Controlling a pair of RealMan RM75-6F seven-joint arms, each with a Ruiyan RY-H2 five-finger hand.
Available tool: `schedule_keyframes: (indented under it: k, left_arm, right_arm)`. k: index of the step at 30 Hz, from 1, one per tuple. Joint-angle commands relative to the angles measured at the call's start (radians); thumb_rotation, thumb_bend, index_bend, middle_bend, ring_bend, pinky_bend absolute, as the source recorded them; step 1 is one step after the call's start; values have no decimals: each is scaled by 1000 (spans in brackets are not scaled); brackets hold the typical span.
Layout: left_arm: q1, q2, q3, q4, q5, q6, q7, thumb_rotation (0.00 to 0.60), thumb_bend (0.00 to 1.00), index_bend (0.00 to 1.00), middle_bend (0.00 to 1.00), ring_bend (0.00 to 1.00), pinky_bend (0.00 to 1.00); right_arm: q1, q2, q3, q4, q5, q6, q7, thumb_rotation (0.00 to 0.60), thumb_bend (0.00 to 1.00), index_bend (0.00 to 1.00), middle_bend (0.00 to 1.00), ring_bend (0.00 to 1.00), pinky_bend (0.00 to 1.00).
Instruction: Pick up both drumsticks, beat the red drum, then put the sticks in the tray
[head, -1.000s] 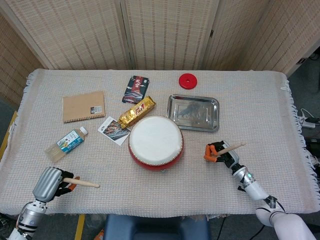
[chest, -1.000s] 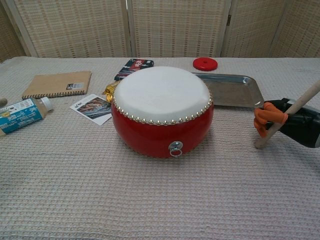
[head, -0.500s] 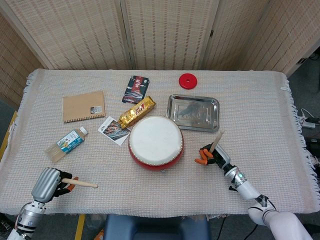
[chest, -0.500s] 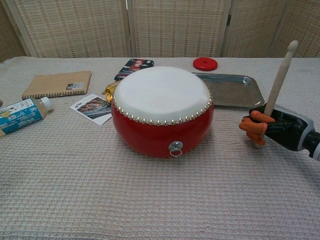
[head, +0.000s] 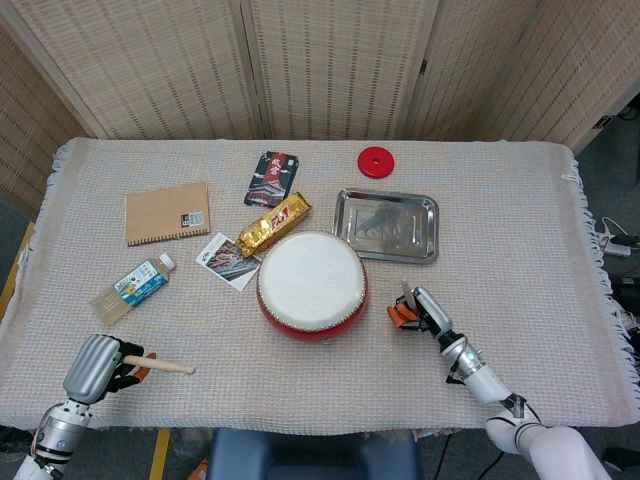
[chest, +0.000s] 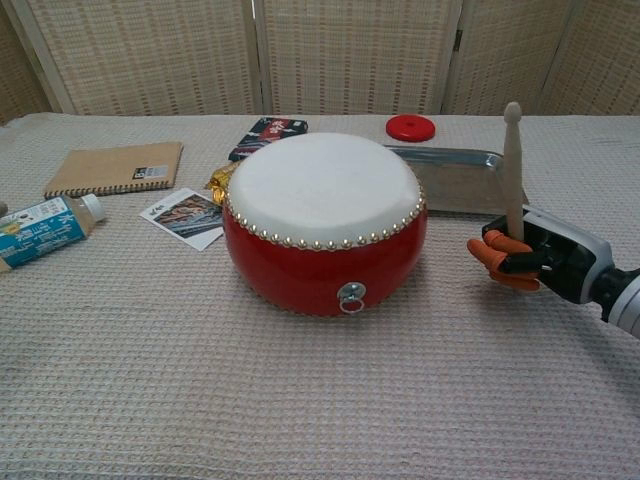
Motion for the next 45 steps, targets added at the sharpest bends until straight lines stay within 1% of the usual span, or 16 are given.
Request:
schedule_keyframes:
  k: [1,6,9,11,15,17,18,22,26,28,31,34,36,40,43,45]
  left_arm:
    - [0,-2,-1,6,-2,0,-2,600,444,1000,1000,1000,1000]
    - [-5,-2,-2,18,-1,-6,3,600,443,1000,1000,1000,1000]
    - [-11,1,-4,23,5,-8,20,600,443,1000,1000,1000,1000]
    - [-17,4,-6,24,9,-12,29,600,442,1000,1000,1000,1000]
    - [-37,15,-15,20,19,-23,54,600,443,1000,1000,1000,1000]
    - [-52,24,-26,12,21,-31,66,600,443,1000,1000,1000,1000]
    - [-65,32,-37,5,21,-36,81,600,443,1000,1000,1000,1000]
    - [-111,65,-79,-47,-4,-88,182,600,443,1000,1000,1000,1000]
    - [-168,92,-134,-128,-71,-171,286,600,444,1000,1000,1000,1000]
    - [-199,104,-163,-171,-127,-228,362,600,443,1000,1000,1000,1000]
    - [-241,110,-212,-232,-224,-290,475,600,444,1000,1000,1000,1000]
    - [-272,104,-256,-279,-310,-312,559,600,444,1000,1000,1000,1000]
    - [-288,97,-278,-298,-348,-312,601,600,444,1000,1000,1000,1000]
    - [-320,84,-313,-329,-421,-314,669,600,445,1000,1000,1000,1000]
    - [-341,77,-326,-341,-456,-317,702,600,444,1000,1000,1000,1000]
    - [-352,70,-328,-344,-472,-317,720,600,444,1000,1000,1000,1000]
  right_arm:
    - [0,-8,-4,14,-6,10,-57,600,546,1000,1000,1000,1000]
    - [12,19,-14,-1,-23,16,-182,600,686,1000,1000,1000,1000]
    - [29,79,-31,-45,-43,3,-322,600,744,1000,1000,1000,1000]
    - [45,145,-34,-115,-49,-9,-425,600,763,1000,1000,1000,1000]
    - [80,322,-19,-343,-45,-33,-648,600,772,1000,1000,1000,1000]
    - [99,435,-6,-510,-29,-69,-777,600,772,1000,1000,1000,1000]
    - [113,504,5,-605,-18,-93,-859,600,772,1000,1000,1000,1000]
    - [147,684,62,-870,70,-183,-1099,600,772,1000,1000,1000,1000]
    - [189,780,142,-1017,203,-273,-1279,600,771,1000,1000,1000,1000]
    - [222,806,182,-1057,280,-326,-1378,600,770,1000,1000,1000,1000]
    - [273,811,223,-1078,396,-388,-1543,600,769,1000,1000,1000,1000]
    - [326,793,242,-1078,521,-437,-1706,600,769,1000,1000,1000,1000]
    - [357,774,239,-1069,591,-456,-1802,600,769,1000,1000,1000,1000]
    - [417,700,204,-1016,750,-460,-2014,600,769,1000,1000,1000,1000]
    - [451,646,166,-973,857,-452,-2141,600,770,1000,1000,1000,1000]
    - [465,621,151,-960,904,-438,-2196,600,770,1000,1000,1000,1000]
